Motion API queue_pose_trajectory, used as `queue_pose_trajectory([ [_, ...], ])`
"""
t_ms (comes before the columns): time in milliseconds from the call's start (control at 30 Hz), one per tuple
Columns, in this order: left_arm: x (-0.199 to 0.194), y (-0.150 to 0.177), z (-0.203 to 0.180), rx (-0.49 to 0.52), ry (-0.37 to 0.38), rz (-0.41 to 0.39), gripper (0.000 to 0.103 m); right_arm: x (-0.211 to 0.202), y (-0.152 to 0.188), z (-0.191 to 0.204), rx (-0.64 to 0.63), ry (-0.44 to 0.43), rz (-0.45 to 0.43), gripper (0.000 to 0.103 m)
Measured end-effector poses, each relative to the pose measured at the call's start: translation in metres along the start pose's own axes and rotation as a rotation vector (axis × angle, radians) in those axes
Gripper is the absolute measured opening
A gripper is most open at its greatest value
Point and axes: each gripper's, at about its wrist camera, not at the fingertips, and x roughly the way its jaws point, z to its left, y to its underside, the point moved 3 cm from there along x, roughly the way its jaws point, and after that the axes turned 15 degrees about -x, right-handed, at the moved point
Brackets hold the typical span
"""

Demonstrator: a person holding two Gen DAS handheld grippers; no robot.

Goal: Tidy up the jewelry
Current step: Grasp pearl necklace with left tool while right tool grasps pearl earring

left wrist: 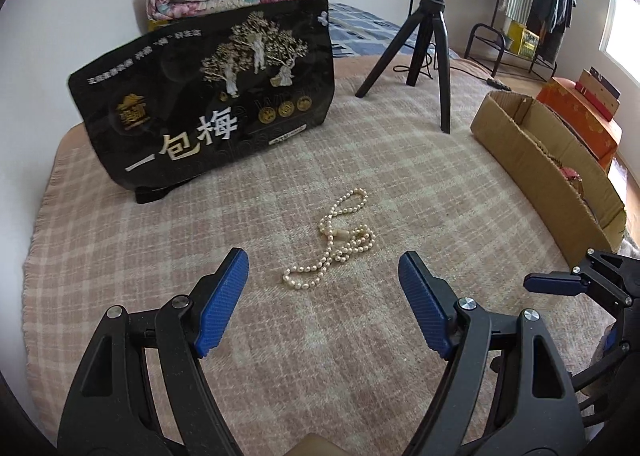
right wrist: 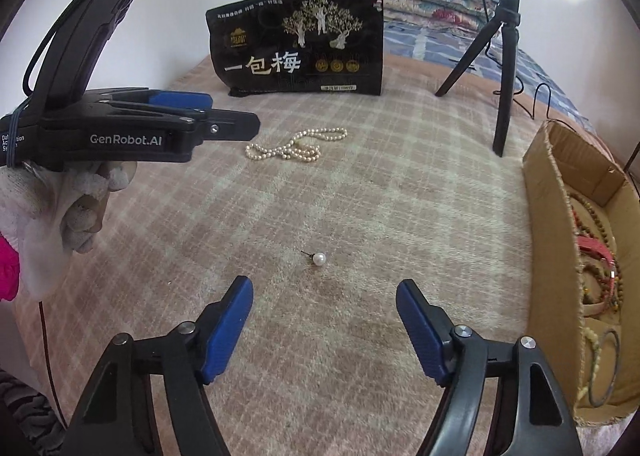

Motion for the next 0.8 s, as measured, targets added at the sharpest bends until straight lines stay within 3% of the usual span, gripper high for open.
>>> queue_pose_trajectory([
  [500, 0.053, -0.001, -0.013, 0.048, -0.009, 0.045, 0.080, 0.024, -0.006, -0.002, -0.025, 0.010, 0.004, 0.063],
  [800, 0.067, -0.002, -0.011, 0.041, -0.032, 0.047, 0.080, 0.029, -0.011, 0.000, -0.035, 0.022, -0.001, 0.050],
])
